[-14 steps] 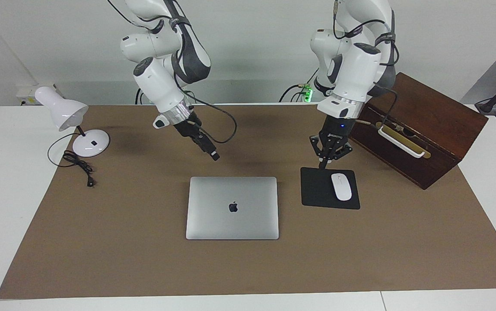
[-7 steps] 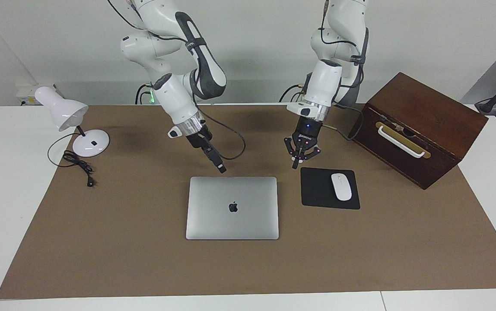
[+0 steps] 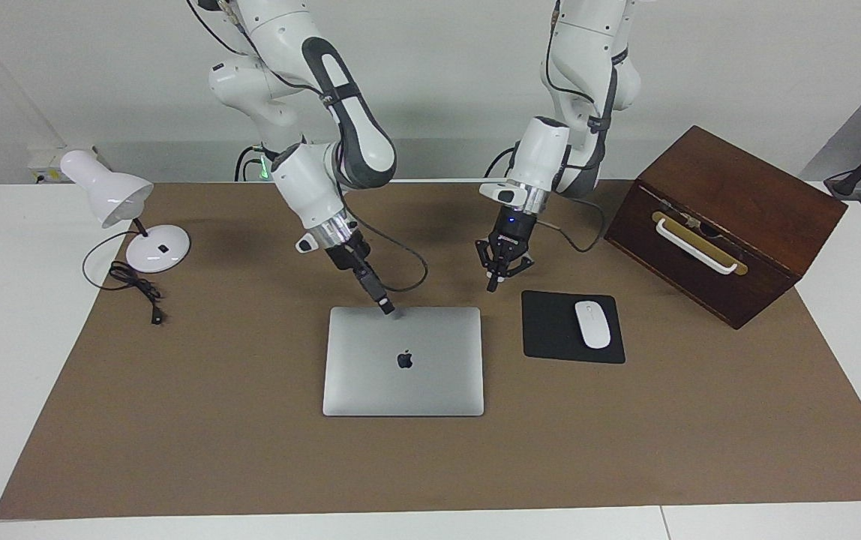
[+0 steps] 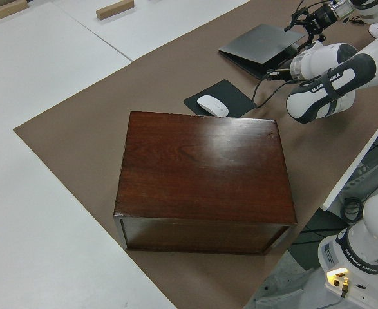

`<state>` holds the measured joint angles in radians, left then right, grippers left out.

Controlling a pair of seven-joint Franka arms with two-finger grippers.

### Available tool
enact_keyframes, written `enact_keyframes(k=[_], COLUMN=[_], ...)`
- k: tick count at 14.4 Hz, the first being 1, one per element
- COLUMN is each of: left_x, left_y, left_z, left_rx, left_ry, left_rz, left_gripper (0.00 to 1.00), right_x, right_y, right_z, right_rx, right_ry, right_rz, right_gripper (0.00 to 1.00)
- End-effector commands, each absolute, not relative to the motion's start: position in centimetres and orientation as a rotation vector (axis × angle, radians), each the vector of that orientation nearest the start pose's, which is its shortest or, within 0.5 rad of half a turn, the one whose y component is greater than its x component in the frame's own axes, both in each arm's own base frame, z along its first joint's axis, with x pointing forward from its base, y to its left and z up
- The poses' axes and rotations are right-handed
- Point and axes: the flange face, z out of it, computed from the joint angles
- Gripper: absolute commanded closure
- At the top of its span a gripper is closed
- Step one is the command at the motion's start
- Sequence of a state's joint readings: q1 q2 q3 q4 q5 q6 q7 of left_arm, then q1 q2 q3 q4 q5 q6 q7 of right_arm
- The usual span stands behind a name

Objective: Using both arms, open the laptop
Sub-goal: 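Move the left gripper to the laptop's front edge while the right gripper holds, then press the left gripper on the laptop base while the right gripper grips lid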

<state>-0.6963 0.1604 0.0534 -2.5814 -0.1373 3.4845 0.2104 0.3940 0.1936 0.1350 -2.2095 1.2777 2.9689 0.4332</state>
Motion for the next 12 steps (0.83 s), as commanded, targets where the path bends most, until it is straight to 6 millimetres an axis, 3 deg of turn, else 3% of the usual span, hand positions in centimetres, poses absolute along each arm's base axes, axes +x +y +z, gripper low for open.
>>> enact_keyframes(k=[1, 7, 12], left_x=[40.8, 44.0, 44.8], left_y=[-28.4, -31.0, -31.4], left_z=[28.7, 26.7, 26.8], left_rx=[-2.863, -2.859, -2.856], left_ry=[1.083, 1.079, 1.069], left_rz=[-1.184, -1.195, -1.21], left_gripper=[1.0, 1.0, 1.0], right_x=[52.8, 52.6, 52.7], right_y=[22.9, 22.8, 22.9], right_z=[32.3, 32.0, 31.4], right_rx=[-2.029, -2.032, -2.044], right_ry=[1.3, 1.305, 1.303], right_rz=[-0.191, -0.187, -0.186], right_gripper=[0.0, 0.0, 0.0])
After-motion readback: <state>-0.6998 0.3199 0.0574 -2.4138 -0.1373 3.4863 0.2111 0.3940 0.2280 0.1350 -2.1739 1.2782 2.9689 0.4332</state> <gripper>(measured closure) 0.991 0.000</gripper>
